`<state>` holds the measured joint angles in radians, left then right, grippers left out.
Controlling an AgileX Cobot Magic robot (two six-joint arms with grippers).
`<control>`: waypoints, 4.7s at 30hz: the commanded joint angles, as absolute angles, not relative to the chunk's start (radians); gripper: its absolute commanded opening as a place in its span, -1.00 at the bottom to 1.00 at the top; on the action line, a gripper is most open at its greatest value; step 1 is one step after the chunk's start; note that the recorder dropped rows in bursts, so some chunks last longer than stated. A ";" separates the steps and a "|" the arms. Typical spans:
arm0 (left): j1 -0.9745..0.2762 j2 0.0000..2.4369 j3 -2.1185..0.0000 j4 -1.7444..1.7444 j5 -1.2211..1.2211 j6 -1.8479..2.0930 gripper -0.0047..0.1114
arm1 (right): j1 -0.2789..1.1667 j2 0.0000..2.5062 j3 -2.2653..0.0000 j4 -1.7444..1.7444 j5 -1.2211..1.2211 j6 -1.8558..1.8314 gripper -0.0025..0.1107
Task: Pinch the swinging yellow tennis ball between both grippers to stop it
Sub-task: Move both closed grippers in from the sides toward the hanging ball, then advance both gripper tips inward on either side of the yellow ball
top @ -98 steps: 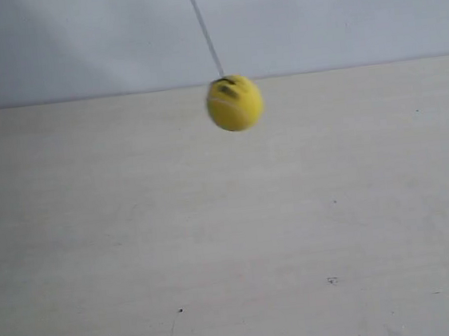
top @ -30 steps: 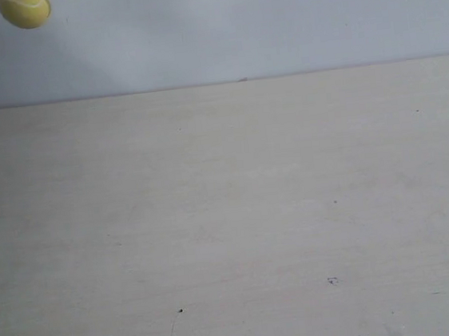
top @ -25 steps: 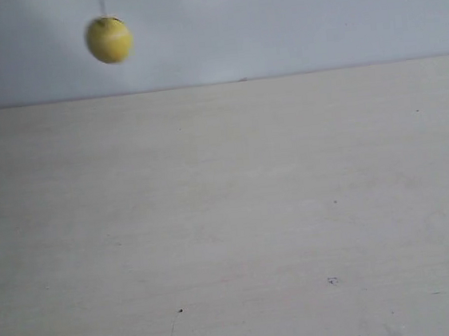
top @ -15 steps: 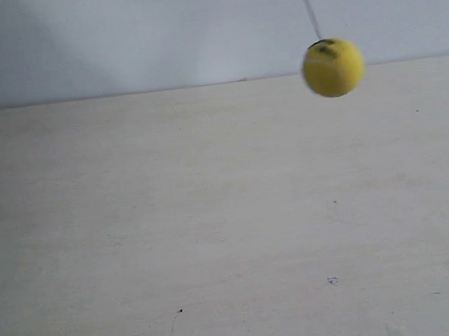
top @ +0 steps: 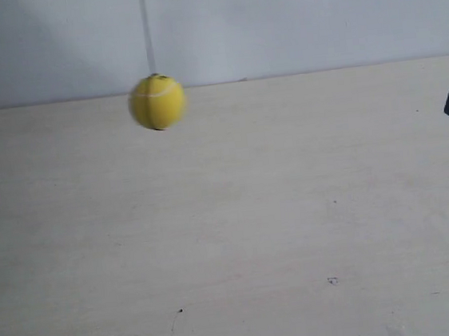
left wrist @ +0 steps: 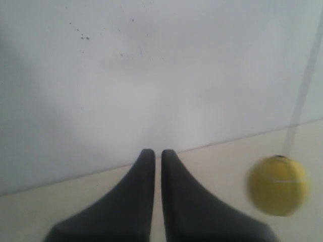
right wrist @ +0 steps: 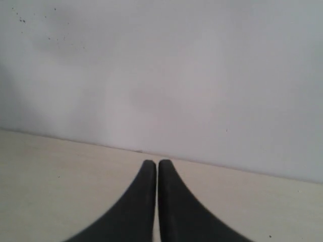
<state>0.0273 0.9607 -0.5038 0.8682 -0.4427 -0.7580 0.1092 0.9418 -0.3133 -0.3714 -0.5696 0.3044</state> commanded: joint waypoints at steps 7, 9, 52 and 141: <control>0.030 1.202 -0.653 0.888 -0.500 -0.680 -0.84 | 0.110 1.070 -0.375 -0.445 -0.668 0.255 -0.96; 0.030 1.240 -0.682 0.888 -0.500 -0.669 -0.84 | 0.110 1.084 -0.384 -0.445 -0.671 0.236 -0.96; 0.317 1.608 -1.007 1.679 -1.124 -1.117 -0.84 | 0.110 1.459 -0.750 -1.073 -0.789 0.416 -0.96; 0.117 1.856 -1.280 1.730 -1.221 -1.133 -0.84 | 0.172 1.770 -1.028 -1.373 -0.990 0.638 -0.96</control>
